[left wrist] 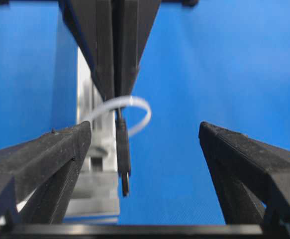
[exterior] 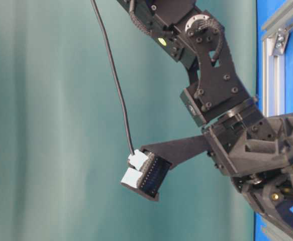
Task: Insert the wire through the string loop located on the left side.
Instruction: 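Move the open left gripper to the plug emerging from the loop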
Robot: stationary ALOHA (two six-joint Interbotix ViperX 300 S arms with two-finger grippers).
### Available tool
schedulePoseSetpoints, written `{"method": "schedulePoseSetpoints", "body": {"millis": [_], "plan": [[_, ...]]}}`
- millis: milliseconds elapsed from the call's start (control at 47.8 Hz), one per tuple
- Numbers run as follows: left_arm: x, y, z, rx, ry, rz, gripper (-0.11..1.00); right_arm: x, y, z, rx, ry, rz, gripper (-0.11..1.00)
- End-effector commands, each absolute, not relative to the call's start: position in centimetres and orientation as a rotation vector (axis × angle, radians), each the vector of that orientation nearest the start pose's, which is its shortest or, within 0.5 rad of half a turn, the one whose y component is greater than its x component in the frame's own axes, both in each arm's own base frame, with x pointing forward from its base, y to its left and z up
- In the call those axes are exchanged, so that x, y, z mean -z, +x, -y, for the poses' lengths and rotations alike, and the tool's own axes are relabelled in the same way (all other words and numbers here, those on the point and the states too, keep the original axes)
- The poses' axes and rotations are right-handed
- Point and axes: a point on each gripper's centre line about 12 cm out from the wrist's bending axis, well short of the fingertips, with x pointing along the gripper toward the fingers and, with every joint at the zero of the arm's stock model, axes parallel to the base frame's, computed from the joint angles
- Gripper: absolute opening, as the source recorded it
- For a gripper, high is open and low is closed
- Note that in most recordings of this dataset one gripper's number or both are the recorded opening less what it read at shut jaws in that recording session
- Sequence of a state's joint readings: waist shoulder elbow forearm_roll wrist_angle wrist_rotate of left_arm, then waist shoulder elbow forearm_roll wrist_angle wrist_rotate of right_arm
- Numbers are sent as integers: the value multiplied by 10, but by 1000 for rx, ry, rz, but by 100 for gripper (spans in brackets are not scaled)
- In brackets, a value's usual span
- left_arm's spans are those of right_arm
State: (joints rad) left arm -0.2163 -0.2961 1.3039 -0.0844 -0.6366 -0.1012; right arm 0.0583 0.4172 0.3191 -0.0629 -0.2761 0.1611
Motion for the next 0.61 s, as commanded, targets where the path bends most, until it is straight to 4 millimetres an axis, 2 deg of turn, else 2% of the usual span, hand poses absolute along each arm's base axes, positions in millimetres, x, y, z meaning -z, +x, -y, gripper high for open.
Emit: {"method": "schedulePoseSetpoints", "body": {"millis": [0,209,586], "plan": [[-128,243,48,135,-112,-412,90,-142,508,-32,-55,88,-413,0],[-111,255,51,128,-102,-475,90,-140,508,-32,-54,89,-417,0],[-112,255,51,129,-103,-474,89,-140,508,-31,-54,88,-416,0]]}}
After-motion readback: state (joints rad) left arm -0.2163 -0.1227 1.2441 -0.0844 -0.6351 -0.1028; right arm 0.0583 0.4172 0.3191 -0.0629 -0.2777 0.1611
